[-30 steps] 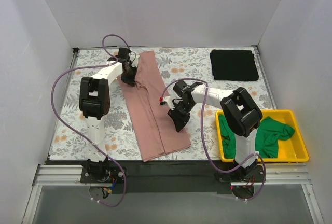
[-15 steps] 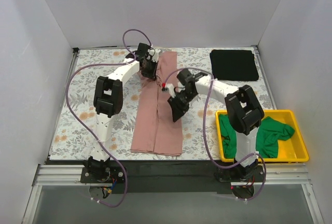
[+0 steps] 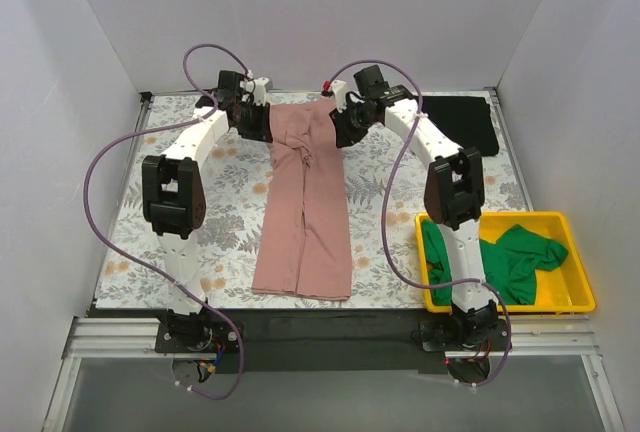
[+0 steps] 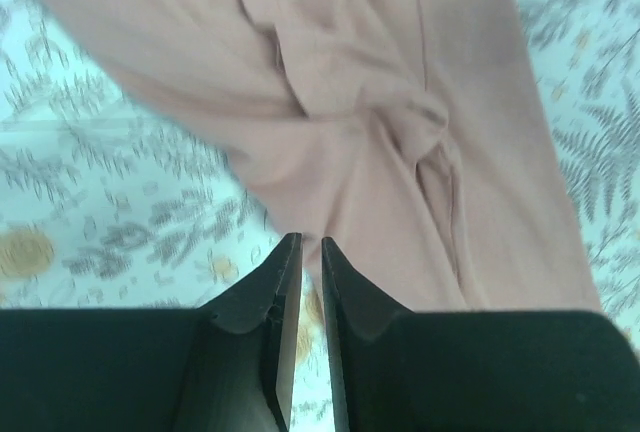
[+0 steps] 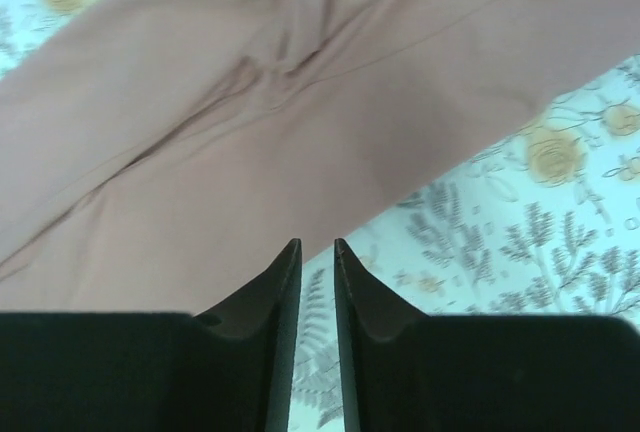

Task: Fold and stack the t-shirts
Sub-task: Fold the tshirt

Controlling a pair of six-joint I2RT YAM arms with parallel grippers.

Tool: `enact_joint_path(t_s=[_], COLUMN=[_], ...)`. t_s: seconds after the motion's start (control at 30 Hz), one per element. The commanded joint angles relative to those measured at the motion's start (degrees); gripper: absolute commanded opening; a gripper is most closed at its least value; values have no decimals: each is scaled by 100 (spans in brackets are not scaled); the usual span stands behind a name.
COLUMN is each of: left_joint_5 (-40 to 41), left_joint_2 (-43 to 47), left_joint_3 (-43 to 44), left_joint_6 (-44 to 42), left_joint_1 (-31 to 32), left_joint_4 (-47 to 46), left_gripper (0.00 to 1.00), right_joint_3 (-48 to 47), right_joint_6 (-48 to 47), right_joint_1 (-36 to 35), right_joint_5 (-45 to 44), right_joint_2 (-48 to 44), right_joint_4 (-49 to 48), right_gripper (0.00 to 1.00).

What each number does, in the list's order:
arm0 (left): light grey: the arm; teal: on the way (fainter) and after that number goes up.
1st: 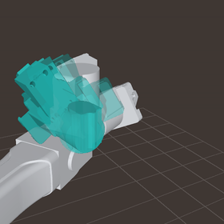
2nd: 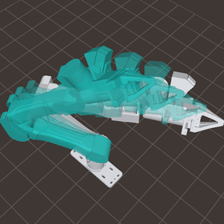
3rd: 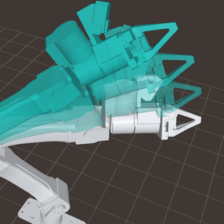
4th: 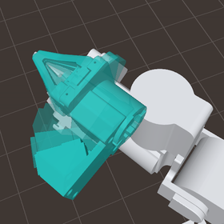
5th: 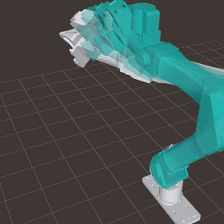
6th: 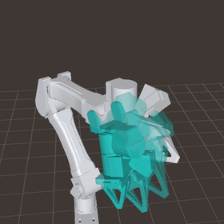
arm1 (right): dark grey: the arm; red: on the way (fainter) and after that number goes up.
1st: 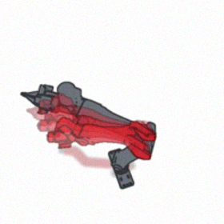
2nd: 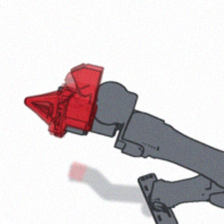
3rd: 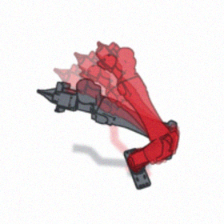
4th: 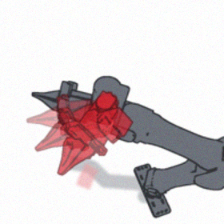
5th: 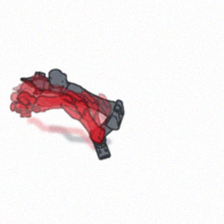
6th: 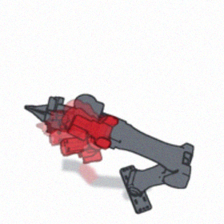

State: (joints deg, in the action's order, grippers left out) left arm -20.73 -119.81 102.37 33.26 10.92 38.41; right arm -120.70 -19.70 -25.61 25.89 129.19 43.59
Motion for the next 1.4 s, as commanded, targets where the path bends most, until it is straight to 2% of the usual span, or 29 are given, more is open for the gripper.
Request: enact_joint_path(t_s=[0.0,0.13,0.27,0.4,0.63,0.9,0.97,1.07,1.17,1.2,1.37], left_joint_5=[-774,-1038,-1126,-933,208,1394,1475,1344,861,834,588], left_joint_2=[-321,-877,-650,-754,-1501,-826,-694,-447,-350,-376,-1140], left_joint_3=[764,1268,549,328,925,460,494,688,1021,1083,2057], left_joint_6=[339,550,603,665,217,-432,-556,-785,-795,-707,-172], left_joint_1=[-11,-19,-19,-19,-46,-90,-107,-107,-116,-116,-116], left_joint_4=[-46,272,-79,-185,561,439,474,439,316,168,325], left_gripper=[13,9,8,8,7,7,8,11,21,28,30], right_joint_3=[-742,-692,-94,-84,-147,65,38,-6,-41,-41,21], right_joint_6=[72,37,116,238,476,415,406,336,257,239,134], right_joint_1=[-41,-32,-41,-50,-41,-41,-41,-50,-41,-41,-41], right_joint_5=[-725,-1077,-1051,-1016,-1183,-1218,-1253,-1314,-1280,-1253,-1130], right_joint_2=[457,704,582,713,854,740,678,608,590,582,669], right_joint_4=[-315,-807,-1562,-1810,-1933,-1925,-1925,-2012,-2205,-2250,-2680], right_gripper=[24,18,16,16,15,9,9,9,11,12,13])
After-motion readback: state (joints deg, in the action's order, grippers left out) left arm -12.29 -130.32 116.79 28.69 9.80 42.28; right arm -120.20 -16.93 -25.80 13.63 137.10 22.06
